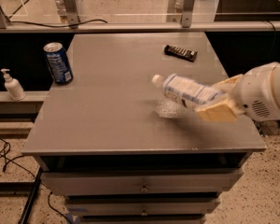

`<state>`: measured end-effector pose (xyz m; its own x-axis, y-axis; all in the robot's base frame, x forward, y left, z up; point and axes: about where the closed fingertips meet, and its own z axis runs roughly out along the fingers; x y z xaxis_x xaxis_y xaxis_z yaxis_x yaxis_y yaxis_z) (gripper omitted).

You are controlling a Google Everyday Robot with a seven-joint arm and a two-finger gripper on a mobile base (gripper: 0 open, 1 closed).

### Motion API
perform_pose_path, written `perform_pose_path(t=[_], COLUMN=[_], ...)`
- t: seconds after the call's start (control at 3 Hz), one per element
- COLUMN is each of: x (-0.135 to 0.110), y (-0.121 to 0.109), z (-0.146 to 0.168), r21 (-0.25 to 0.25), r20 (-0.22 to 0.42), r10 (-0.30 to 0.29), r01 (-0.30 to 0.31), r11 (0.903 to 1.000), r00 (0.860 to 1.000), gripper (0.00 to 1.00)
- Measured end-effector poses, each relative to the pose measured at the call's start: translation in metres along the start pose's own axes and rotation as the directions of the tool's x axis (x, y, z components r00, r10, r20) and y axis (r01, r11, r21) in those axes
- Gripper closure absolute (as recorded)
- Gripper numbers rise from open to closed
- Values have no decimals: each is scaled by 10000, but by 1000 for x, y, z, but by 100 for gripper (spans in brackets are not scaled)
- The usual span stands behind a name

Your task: Move blue plastic bottle near rxbar chocolate

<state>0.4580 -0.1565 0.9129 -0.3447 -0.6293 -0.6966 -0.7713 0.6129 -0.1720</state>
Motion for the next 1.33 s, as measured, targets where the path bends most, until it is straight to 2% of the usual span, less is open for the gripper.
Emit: perform_pose_path(t=[0.67, 1.0, 1.33], x=[0, 1, -7], y=[-15, -66, -130], z=[-7, -19, -35], r21=[382, 1237, 2149], r20=[109, 343, 684], r10=[57, 183, 157], r01=[-61, -224, -301], r11=[9993, 9921, 9762], r00=[9999, 9992, 9975], gripper=[100, 100, 100])
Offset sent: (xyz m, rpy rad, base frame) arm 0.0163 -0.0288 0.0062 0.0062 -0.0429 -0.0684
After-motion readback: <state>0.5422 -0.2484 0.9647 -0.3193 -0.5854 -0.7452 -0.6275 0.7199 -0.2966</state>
